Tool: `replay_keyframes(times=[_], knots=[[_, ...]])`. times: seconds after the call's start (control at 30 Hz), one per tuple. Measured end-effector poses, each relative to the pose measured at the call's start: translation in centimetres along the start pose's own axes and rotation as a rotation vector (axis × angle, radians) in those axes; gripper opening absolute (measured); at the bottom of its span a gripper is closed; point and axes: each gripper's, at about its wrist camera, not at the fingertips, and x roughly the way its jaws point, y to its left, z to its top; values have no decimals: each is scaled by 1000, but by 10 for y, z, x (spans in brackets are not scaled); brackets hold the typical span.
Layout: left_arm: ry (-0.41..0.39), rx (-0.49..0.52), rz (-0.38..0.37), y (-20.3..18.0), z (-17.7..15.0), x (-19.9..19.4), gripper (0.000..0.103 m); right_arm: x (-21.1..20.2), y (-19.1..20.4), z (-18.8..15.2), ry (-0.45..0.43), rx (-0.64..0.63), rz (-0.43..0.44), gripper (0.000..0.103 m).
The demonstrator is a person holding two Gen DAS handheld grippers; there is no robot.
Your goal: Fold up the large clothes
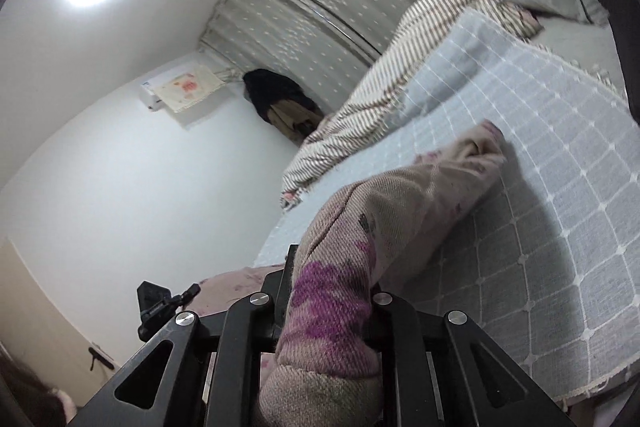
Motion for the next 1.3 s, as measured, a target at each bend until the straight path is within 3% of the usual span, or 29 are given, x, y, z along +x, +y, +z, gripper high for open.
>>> replay_keyframes(times=[0.13, 0.23, 0.53, 0.77, 0.83, 0.9, 1.03, 1.1, 1.17, 1.23, 1.3], knots=[[-31, 16, 14, 0, 17, -5, 20, -18, 22, 10, -55, -47, 13, 18], [-36, -19, 65, 19, 27, 4, 20, -8, 12, 26, -78, -42, -61, 18], [7, -152, 268, 114, 73, 108, 23, 106, -87, 88, -8, 114, -269, 18], [94, -194, 406, 179, 73, 194, 27, 199, -167, 104, 79, 208, -434, 22], [134, -212, 417, 195, 67, 213, 32, 212, -187, 100, 94, 234, -458, 24], [166, -233, 411, 205, 60, 222, 44, 222, -207, 92, 114, 264, -471, 27], [182, -221, 358, 195, 61, 214, 67, 219, -207, 93, 148, 247, -420, 36], [181, -200, 370, 184, 66, 203, 86, 206, -200, 98, 143, 248, -345, 59], [152, -159, 394, 172, 73, 189, 89, 186, -194, 102, 93, 272, -264, 77], [142, -118, 391, 163, 79, 175, 94, 166, -190, 107, 32, 283, -238, 79], [140, -82, 399, 159, 83, 164, 98, 152, -188, 112, -1, 265, -264, 79]])
